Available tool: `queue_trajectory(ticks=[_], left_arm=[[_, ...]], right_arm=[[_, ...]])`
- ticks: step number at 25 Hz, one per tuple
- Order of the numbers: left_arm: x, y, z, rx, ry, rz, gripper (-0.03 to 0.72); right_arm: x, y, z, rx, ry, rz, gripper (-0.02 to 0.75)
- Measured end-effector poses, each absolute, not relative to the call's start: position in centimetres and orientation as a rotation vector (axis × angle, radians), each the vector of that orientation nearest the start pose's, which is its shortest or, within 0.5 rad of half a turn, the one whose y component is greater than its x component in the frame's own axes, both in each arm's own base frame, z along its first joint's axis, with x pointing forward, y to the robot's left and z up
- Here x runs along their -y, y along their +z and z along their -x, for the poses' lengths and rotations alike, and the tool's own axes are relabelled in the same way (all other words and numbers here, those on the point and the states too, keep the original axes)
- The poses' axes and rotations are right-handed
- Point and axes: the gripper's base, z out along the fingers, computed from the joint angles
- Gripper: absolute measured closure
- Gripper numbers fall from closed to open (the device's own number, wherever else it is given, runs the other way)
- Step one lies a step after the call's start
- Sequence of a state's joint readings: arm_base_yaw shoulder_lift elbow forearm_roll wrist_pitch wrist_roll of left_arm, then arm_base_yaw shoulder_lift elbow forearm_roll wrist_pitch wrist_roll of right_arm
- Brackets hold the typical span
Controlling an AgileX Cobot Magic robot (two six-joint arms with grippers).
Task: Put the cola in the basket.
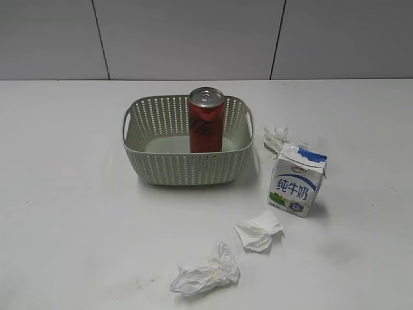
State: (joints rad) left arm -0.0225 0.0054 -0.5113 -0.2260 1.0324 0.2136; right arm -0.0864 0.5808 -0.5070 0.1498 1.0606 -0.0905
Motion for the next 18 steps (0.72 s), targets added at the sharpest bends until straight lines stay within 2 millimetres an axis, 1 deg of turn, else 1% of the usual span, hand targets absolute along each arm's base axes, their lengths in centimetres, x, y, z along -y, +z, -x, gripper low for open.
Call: queue_trajectory(ticks=[7, 13, 18], left_arm=[[1.7, 28.4, 0.6, -1.978, -0.146, -0.242, 0.459], [1.7, 28.4, 0.6, -1.978, -0.146, -0.242, 0.459], [1.7, 28.4, 0.6, -1.978, -0.146, -0.242, 0.459]], right_arm=[[-0.8, 27.4, -4.5, -2.333, 0.105, -0.017, 0.146], [-1.1, 27.9, -1.7, -2.157, 0.085, 0.001, 0.146], [-1.2, 28.0, -0.1, -2.057, 0.075, 0.010, 0.147]])
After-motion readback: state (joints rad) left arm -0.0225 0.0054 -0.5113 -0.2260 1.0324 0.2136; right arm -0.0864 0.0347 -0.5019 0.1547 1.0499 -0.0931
